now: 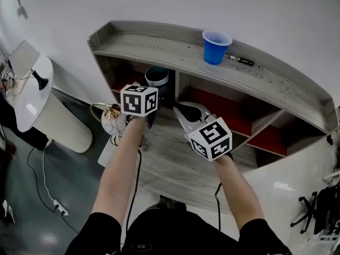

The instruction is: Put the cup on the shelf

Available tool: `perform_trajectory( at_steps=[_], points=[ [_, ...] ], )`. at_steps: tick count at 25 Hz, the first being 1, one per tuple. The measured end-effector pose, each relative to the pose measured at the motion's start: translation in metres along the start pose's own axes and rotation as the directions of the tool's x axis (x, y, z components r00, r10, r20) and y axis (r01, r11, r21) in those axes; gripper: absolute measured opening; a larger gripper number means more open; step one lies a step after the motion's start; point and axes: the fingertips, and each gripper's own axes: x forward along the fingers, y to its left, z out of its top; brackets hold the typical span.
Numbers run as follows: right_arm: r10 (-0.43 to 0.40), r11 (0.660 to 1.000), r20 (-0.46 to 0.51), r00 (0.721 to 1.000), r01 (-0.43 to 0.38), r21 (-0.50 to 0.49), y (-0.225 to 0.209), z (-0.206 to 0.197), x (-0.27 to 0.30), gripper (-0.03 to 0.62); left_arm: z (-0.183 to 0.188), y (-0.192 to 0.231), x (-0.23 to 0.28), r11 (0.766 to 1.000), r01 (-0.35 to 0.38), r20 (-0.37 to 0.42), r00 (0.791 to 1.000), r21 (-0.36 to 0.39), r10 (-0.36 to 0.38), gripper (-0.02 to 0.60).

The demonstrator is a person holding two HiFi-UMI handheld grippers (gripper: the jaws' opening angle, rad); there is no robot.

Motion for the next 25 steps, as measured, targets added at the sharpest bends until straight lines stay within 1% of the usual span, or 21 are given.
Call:
perform_trajectory(
  at_steps=[4,10,22,25],
  points=[
    [-0.001,1.0,-0.003,1.0,0.001,0.0,-0.0018,-0.002,0.0007,0.011,-0.0009,0.0,0.0044,1.0,0.003,-0.009,1.0,0.009,-0.003,0.371],
    [-0.004,1.0,-0.007,1.0,0.004,0.001,-0.0019,-0.0037,0.002,0.011,-0.0005,-0.0029,0.0093,0.999,0.01,-0.033,0.999,0.044,-0.009,0.373],
    [-0.013,1.0,-0.009,1.0,0.013,0.001,-0.0031,-0.0056,-0.0016,0.011,-0.0001,-0.0039,0.005,0.998,0.002,-0.008,1.0,0.058,-0.001,0.374],
    [-0.012,1.0,-0.01,1.0,0.012,0.002,-0.0016,-0.0058,-0.0023,0.011,0.0032,-0.0031,0.0025,0.998,-0.002,0.008,1.0,0.057,0.001,0.393]
  ],
)
